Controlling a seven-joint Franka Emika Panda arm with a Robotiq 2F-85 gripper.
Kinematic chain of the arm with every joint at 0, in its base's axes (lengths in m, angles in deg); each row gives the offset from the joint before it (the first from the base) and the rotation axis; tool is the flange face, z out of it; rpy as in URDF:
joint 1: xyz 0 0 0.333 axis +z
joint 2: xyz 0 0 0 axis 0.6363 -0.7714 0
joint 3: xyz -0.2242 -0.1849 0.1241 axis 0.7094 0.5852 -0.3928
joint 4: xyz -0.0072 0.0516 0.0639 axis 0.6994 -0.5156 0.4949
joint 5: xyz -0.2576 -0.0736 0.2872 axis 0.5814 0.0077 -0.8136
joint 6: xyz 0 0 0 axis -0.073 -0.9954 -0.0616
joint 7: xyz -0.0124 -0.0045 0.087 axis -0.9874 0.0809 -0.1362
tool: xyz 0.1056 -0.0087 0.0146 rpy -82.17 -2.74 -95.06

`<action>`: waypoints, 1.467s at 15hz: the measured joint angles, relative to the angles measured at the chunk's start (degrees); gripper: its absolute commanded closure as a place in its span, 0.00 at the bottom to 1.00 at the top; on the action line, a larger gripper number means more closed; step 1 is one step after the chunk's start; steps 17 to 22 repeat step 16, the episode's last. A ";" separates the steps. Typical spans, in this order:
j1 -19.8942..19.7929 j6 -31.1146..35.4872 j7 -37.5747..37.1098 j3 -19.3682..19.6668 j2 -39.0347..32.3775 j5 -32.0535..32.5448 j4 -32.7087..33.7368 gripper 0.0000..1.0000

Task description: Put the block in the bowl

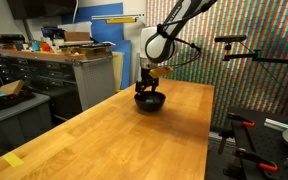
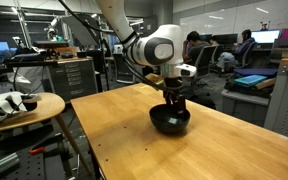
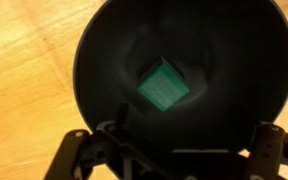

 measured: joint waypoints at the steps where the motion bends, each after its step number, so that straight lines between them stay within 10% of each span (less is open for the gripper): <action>1: -0.01 -1.34 0.11 0.00 0.56 0.00 0.47 0.00; 11: 0.94 -22.71 1.54 -0.01 10.94 4.39 3.31 0.00; 22: 2.27 -26.38 1.54 -0.44 13.43 5.49 3.17 0.00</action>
